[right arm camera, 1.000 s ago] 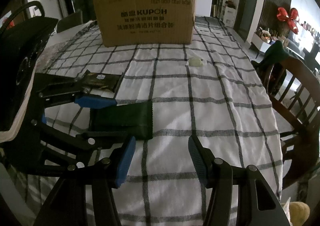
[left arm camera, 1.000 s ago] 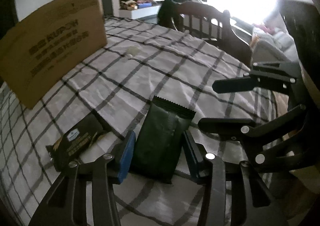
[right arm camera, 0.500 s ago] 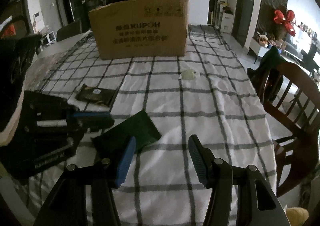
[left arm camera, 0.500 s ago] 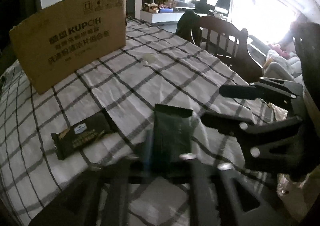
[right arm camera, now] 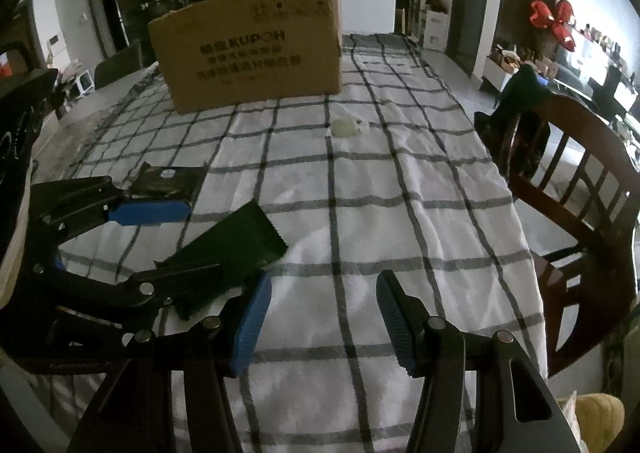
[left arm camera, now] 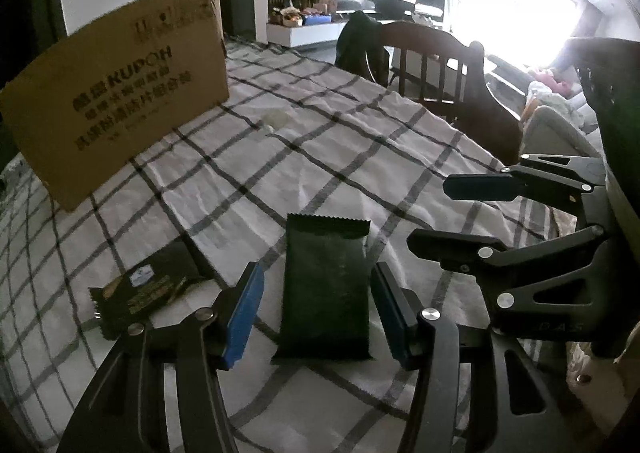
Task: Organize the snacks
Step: 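Close the left gripper on the dark green packet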
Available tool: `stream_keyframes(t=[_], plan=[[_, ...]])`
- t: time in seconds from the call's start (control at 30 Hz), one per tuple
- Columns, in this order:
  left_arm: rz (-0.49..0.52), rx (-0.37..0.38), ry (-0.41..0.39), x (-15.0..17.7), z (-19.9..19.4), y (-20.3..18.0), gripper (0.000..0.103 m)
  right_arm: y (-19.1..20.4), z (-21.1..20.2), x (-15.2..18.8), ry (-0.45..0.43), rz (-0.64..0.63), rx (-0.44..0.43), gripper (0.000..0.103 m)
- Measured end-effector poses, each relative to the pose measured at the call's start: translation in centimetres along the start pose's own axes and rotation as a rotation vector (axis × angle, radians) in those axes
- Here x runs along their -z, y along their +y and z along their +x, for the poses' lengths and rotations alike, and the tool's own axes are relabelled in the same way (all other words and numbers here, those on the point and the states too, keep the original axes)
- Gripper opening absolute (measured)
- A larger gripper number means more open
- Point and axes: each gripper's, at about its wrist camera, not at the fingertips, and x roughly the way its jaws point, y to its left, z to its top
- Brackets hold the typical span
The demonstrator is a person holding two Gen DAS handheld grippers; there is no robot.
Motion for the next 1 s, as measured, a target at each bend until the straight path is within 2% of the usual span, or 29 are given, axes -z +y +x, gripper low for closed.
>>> stream_keyframes(t=[0.8,0.9,0.93,1.0], plan=[[-0.003,-0.029,0.029,0.5,1.4,-0.9,0.055,-0.8,0.8,0.6,0.024,0.022,0.004,0.056],[0.002,-0.042,0.017,0.5,1.4,-1.0,0.053,-0.8,0.9,0.7,0.030,0.025,0.000,0.056],[-0.006,-0.036,0.015,0.5,1.4,-0.9,0.046,-0.8,0.9,0.7,0.028,0.023,-0.001,0.056],[-0.025,-0.027,0.007,0.5,1.2,-0.6,0.044,-0.8,0.8,0.7,0.026,0.019,-0.001,0.056]])
